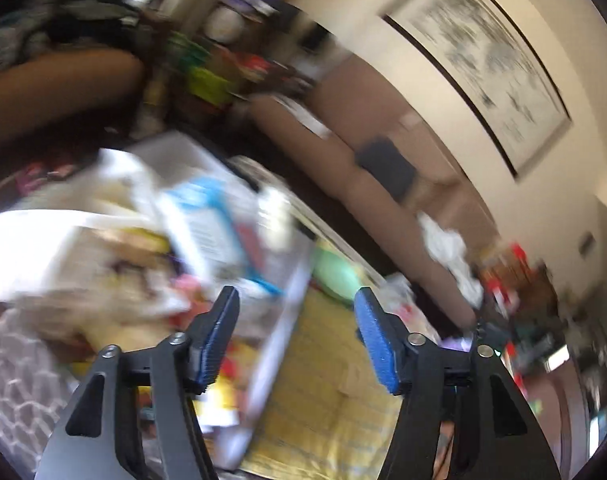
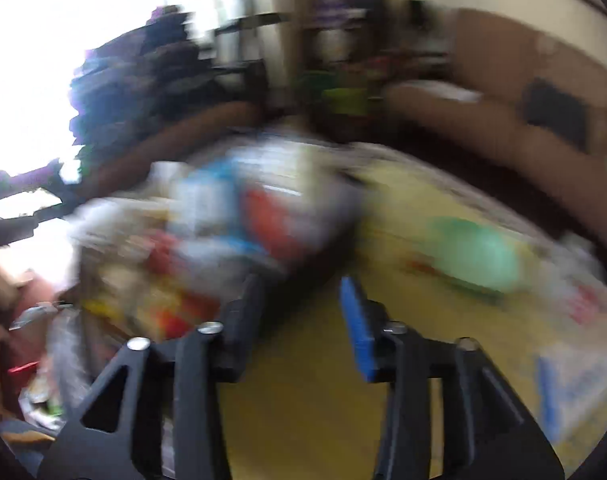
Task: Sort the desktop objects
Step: 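Move both open tools back over the plaid table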
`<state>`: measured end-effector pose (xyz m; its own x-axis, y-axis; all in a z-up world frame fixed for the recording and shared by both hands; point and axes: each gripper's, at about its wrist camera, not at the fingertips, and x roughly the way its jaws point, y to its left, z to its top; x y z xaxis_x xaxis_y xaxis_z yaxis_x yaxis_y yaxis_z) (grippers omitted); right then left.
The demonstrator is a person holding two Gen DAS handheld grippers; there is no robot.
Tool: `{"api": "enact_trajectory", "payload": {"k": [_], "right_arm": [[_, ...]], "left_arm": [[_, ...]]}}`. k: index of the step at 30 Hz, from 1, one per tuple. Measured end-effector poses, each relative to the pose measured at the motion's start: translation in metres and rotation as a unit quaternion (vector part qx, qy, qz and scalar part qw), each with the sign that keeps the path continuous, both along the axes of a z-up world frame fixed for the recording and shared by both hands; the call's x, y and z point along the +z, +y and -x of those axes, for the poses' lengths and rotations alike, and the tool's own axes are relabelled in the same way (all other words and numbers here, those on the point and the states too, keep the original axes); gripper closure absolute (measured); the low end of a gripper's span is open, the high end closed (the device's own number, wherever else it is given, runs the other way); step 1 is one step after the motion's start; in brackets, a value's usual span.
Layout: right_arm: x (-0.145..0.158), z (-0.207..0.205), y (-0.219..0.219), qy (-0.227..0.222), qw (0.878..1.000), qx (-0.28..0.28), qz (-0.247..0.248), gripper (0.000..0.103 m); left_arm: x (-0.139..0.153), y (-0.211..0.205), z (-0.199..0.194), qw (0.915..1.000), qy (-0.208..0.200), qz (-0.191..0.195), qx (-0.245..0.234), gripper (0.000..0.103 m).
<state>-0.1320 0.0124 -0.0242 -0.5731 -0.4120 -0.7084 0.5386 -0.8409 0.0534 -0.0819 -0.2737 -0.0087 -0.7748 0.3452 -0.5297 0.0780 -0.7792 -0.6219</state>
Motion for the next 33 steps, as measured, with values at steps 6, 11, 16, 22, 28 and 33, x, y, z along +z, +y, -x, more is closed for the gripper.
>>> {"api": "enact_trajectory", "payload": {"k": [6,11,16,22,28,33], "right_arm": [[-0.019,0.022,0.206,0.038,0.958,-0.255,0.127,0.02],[-0.063,0.016,0.32,-0.01,0.906,-0.37,0.204,0.018],[-0.079,0.008,0.379,0.024,0.863,-0.441,0.244,0.016],[-0.094,0.003,0.398,0.115,0.821,-0.492,0.265,0.01],[-0.103,0.01,0.421,0.098,0.801,-0.51,0.299,0.008],[-0.095,0.014,0.416,0.113,0.81,-0.508,0.27,0.008]], "left_arm": [[-0.017,0.133,0.047,0.9793,-0.043,0.013,-0.197,0.021],[-0.08,0.225,0.086,0.9607,-0.121,0.032,-0.248,0.014],[-0.143,0.266,0.101,0.9512,-0.187,0.116,-0.216,0.014],[-0.157,0.294,0.094,0.9316,-0.144,0.257,-0.213,0.016],[-0.186,0.322,0.105,0.902,-0.142,0.337,-0.229,0.016],[-0.184,0.321,0.106,0.9122,-0.109,0.334,-0.211,0.025]]}}
